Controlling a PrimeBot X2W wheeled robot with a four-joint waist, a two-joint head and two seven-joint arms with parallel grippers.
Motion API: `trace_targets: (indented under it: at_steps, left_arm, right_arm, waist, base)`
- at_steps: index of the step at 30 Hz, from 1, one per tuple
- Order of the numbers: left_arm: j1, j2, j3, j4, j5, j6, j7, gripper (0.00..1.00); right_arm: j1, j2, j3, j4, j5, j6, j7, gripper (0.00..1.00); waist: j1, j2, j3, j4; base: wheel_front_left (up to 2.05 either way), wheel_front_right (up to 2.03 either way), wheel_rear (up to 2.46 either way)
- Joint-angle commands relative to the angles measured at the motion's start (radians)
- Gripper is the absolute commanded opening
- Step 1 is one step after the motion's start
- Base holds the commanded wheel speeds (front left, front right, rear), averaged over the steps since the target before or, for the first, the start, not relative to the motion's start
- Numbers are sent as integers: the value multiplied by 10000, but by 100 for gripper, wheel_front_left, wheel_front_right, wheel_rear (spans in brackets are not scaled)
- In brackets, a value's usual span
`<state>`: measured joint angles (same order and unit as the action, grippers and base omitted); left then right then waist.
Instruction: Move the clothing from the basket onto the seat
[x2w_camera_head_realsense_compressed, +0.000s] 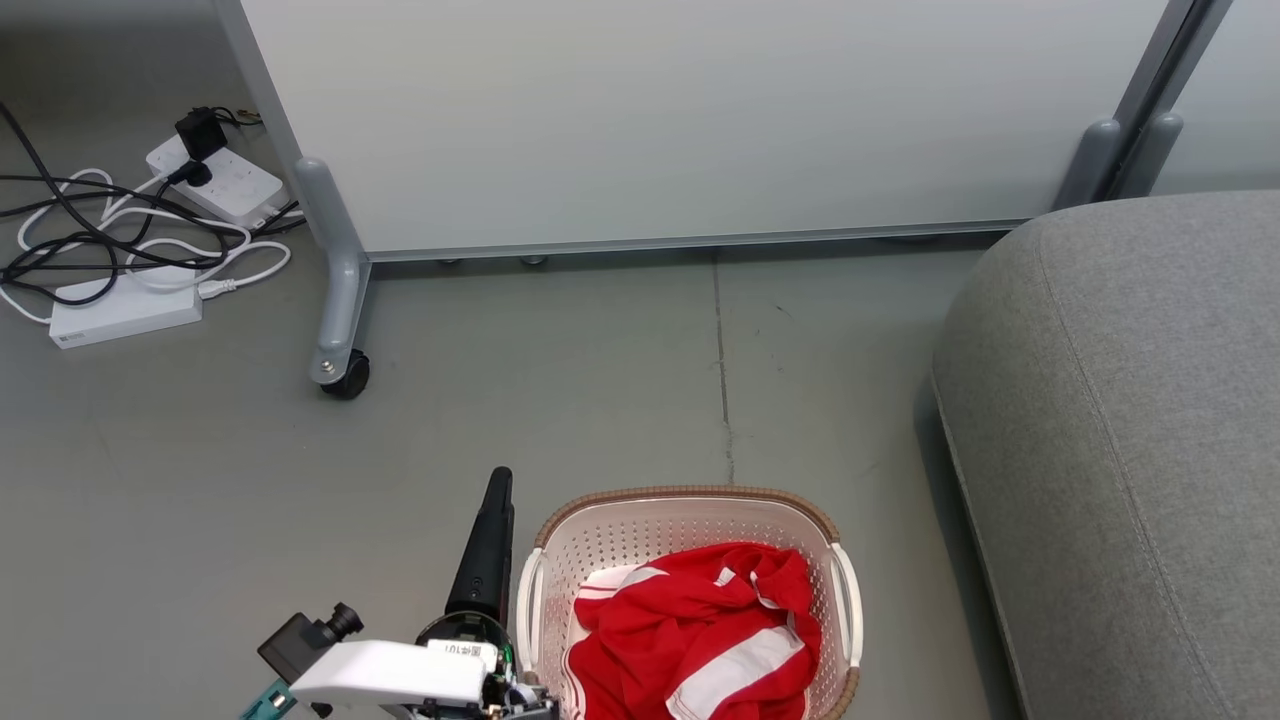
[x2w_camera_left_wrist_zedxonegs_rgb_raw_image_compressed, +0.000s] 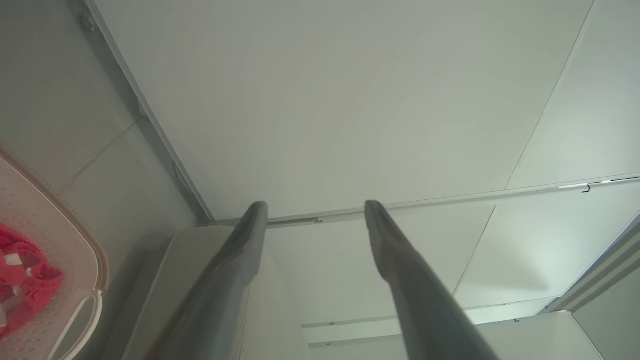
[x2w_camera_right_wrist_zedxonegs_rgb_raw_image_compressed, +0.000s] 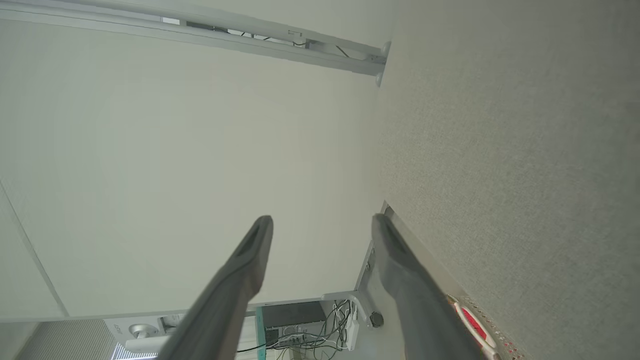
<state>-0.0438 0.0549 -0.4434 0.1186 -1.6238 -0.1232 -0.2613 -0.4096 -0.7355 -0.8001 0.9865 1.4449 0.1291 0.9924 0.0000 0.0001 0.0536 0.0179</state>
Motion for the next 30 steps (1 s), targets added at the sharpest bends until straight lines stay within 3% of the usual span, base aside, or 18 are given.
trace_targets:
  at_steps: [1, 11, 22, 30]
  left_arm:
    - [-373, 10, 254, -139, 233, -41, -1, 100]
    - [-593, -19, 1025, -223, 1637, -49, -2, 100]
    - [-852, -50, 1877, -329, 4098, -47, -3, 100]
    - [-938, -48, 2166, -543, 5912, 225, -3, 100]
  right_arm:
    - [47, -194, 439, -589, -446, 6, -596, 100]
    - [385, 600, 1469, -2095, -2555, 8, -2214, 100]
    - [860, 1470, 2776, -4014, -5354, 11, -3940, 100]
    - [1174, 1949, 3820, -5112, -7099, 12, -5080, 100]
  waist:
    - [0, -1, -7, -4]
    - [0, -1, -5, -19]
    - [0, -1, -31, -17]
    - [0, -1, -50, -41]
  base:
    - [0, 0, 0]
    - [0, 0, 0]
    - [0, 0, 0]
    - [0, 0, 0]
